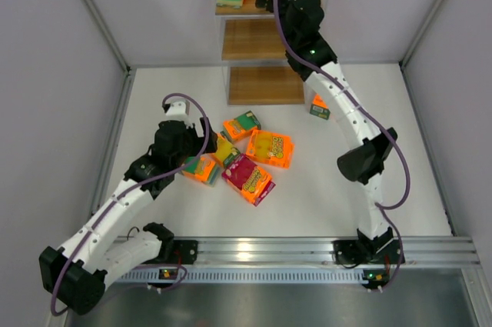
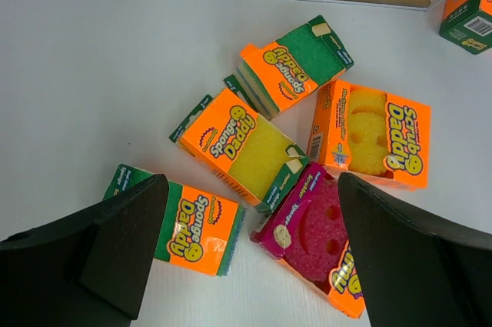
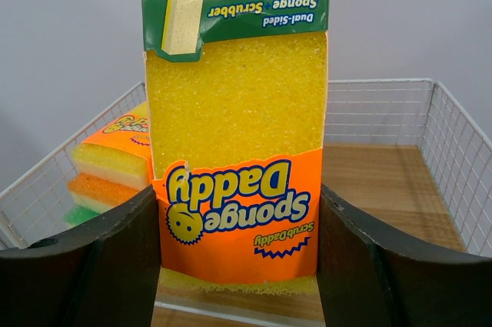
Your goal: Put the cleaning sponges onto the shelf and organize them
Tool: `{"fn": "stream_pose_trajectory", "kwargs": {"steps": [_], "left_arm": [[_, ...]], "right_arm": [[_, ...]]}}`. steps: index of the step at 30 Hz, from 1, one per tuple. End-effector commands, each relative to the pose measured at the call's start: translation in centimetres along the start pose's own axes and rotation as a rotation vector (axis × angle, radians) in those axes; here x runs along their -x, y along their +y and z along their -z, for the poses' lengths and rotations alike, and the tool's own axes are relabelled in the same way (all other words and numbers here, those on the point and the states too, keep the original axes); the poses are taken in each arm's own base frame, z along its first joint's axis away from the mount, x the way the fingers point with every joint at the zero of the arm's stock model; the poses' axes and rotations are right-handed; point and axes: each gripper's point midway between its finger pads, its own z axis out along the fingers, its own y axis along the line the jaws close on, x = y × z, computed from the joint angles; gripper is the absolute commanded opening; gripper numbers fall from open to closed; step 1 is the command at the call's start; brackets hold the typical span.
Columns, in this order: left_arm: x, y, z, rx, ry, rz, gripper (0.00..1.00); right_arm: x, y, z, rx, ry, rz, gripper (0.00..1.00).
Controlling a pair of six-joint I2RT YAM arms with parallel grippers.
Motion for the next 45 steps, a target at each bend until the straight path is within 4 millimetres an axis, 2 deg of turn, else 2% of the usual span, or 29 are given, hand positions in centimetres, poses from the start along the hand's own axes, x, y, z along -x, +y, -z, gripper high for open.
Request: {"fn": "stream_pose_trajectory", "kwargs": {"steps": [1,6,10,13,16,20,25,31,33,40,42,45], "left_arm": [[2.0,-0.6,0.2,-0.025,-0.069,0.031,0.98],[1.9,-0.4,0.1,-0.015,-0.068,0.03,0.98],[2.2,-0.3,0.1,-0.005,-0.076,0.031,0.98],[2.4,-0.3,-0.1,0.001,-0.075,0.026,0.98],[2.3,-0.4,-0.3,-0.002,-0.071,0.023,0.98],[2.1,-0.5,-0.6,-0.004,-0.063,0.029,0.98],[2.1,-0.6,-0.6,-0.007,-0.065,0.036,0.98],[2.3,-0.8,-0.7,-0.016,-0.066,0.033,0.98],[2.2,-1.0,-0.8,-0.023,-0.06,0.031,0.98],[2.1,-1.0,-0.4,-0.03,-0.065,0.035,0.98],[2.1,-0.9,-0.5,-0.027,-0.065,0.03,0.98],[2.1,-0.9,-0.5,-0.027,-0.063,0.02,0.98]], "right_arm": [[4.3,-0.3,1.3,-0.012,-0.055,-0.014,0.55],[2.0,-0.2,0.5,-0.016,-0.022,0.007,0.6],[0.3,-0.2,0.1,-0.027,0.004,0.009,0.71],[-0.1,-0.4,-0.2,-0.03,0.006,-0.001,0.82],[-0.7,-0.4,-0.5,-0.017,0.012,-0.007,0.88],[-1.0,-0.6,-0.8,-0.013,0.01,-0.001,0.93],[-0.2,-0.8,-0.9,-0.016,-0.018,-0.001,0.98],[2.6,-0.5,-0.1,0.023,-0.055,-0.027,0.99],[3.0,-0.3,0.1,0.04,-0.06,-0.037,0.99],[0.5,-0.8,0.2,0.004,0.011,-0.017,0.99],[0.2,-0.9,0.3,-0.002,0.012,-0.019,0.99],[0.5,-1.0,0.5,-0.006,0.007,-0.018,0.92]]}}
